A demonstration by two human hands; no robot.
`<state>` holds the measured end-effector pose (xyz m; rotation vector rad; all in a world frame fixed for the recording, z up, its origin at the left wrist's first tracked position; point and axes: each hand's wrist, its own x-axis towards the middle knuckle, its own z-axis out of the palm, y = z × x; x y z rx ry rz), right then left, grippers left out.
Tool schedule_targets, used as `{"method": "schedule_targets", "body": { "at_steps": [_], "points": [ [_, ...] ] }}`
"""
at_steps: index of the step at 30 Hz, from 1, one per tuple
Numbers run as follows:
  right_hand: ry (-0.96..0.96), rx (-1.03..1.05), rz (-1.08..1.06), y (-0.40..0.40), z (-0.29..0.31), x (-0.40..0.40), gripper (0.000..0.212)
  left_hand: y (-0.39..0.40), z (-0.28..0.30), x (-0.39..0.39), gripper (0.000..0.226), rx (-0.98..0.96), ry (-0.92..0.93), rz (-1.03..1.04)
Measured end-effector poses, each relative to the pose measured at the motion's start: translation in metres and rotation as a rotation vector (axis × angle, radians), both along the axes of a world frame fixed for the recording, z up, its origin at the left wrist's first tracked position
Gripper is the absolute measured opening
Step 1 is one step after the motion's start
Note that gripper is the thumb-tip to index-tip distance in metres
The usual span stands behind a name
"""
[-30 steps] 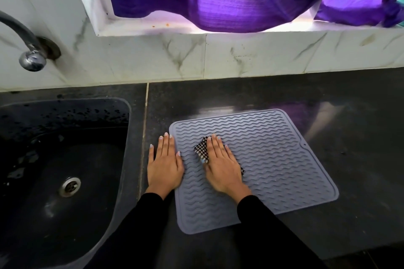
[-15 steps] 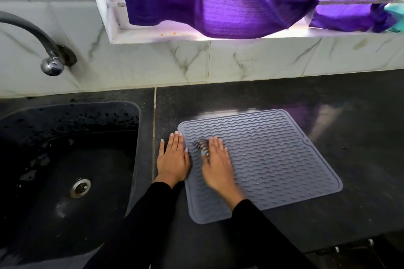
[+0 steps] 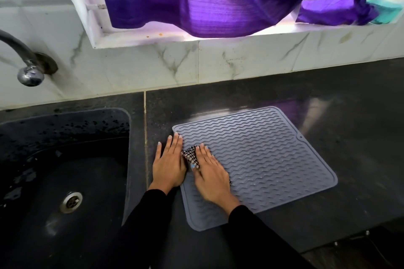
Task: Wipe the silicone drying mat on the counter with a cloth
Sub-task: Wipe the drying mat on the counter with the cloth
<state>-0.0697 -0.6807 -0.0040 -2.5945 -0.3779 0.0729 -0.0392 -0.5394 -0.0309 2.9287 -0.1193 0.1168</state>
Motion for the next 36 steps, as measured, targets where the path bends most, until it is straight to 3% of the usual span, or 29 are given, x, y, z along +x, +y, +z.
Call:
{"method": "schedule_targets", "body": {
  "at_steps": [3,6,8,11,15,18,26,29,31,35,36],
  "points": [
    [0.250,0.385,-0.149,-0.002,0.008,0.009,0.047,-0.002,-0.001,0.000,0.082,-0.026,-0.015,0.043],
    [0.521,1.154,-0.421,-0.011,0.025,0.023,0.035,-0.001,-0.002,0.001,0.085,-0.039,0.018,0.100],
    [0.542,1.310,-0.557,-0.028,0.034,0.031,0.037,-0.001,-0.002,0.002,0.080,-0.036,0.053,0.134],
    [0.299,0.981,-0.540,-0.051,0.036,0.037,0.042,-0.001,-0.001,0.003,0.072,-0.018,0.081,0.172],
    [0.026,0.112,-0.302,-0.053,0.020,0.032,0.057,0.001,-0.001,0.007,0.071,0.021,0.069,0.156],
    [-0.077,-0.297,-0.197,-0.038,-0.007,0.023,0.062,0.003,-0.004,0.008,0.071,0.025,0.060,0.147],
    [-0.082,-0.251,-0.168,-0.043,-0.010,0.028,0.063,0.005,-0.008,0.007,0.080,-0.025,0.007,0.132],
    [-0.011,-0.099,-0.179,-0.047,-0.001,0.028,0.056,0.005,-0.006,0.006,0.076,-0.076,-0.001,0.140],
    [0.104,0.141,-0.263,-0.052,0.002,0.035,0.051,0.005,-0.004,0.004,0.070,-0.112,0.000,0.137],
    [0.431,1.159,-0.567,-0.073,0.025,0.056,0.038,0.006,-0.001,0.003,0.066,-0.183,-0.027,0.148],
    [0.459,1.287,-0.625,-0.084,0.030,0.062,0.039,0.006,0.000,0.003,0.066,-0.188,-0.028,0.152]
  ]
}}
